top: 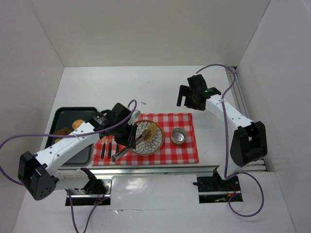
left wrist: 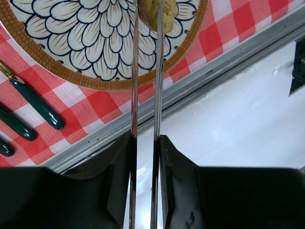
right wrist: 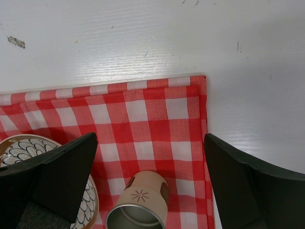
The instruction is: Place the bread
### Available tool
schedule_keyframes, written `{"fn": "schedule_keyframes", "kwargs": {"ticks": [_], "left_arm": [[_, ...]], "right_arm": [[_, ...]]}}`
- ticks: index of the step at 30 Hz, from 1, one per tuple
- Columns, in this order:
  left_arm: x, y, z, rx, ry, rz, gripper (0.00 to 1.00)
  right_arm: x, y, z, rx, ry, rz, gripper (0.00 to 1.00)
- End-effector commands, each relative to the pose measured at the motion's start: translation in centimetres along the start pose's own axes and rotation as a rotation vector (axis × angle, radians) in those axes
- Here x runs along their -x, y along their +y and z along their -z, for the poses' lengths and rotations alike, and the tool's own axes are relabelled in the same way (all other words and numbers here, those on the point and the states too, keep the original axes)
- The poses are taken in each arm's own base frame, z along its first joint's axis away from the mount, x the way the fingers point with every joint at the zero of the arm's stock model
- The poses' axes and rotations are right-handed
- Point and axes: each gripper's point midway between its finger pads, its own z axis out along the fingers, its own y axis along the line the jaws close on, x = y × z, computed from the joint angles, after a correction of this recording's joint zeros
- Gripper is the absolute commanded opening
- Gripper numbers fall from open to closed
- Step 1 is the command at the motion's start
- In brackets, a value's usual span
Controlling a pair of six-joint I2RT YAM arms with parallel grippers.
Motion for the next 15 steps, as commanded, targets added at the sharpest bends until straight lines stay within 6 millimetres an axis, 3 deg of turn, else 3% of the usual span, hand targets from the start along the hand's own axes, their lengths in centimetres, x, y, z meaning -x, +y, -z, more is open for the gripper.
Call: {"fn": "schedule_keyframes", "kwargs": {"ticks": [1,3,4,6,10,12,13,15], "left_arm": [[0.9,0.1,-1.1,0.019,-0.034,0.041,0.16],[0.5,0.2,-1.5,0.032,-0.018,0.036,0.26],[0.5,0.2,-1.5,0.032,-0.018,0.036,0.41],[0.3,0.2,-1.7,0.027,-0.005,0.026,0.52],[0.9,0.2,-1.6,0.043,0.003,0.005,0.60],[1.3,0.2,-0.8,0.060,-0.003,-0.005,0.66],[2.4,-0.1,0.1,0.066,-0.039,-0.021,0.68],[3.1,0.0,1.5,0.086,-0.053,-0.027,0.68]], "right_arm": [[2.2,0.3,1.8,0.017,-0.078,-0.009,1.00],[2.2,0.3,1.8,0.017,-0.078,-0.009,1.00],[2.2,0.3,1.8,0.017,-0.078,-0.009,1.00],[2.2,0.3,1.8,0.017,-0.078,-0.009,1.00],[2.2,0.3,1.8,0.017,-0.078,-0.009,1.00],[2.5,0.4,2.0,0.021,-0.086,-0.010,1.00],[2.5,0.4,2.0,0.022,-0.086,-0.010,1.00],[2.3,0.3,2.0,0.017,-0.077,-0.009,1.00]]}}
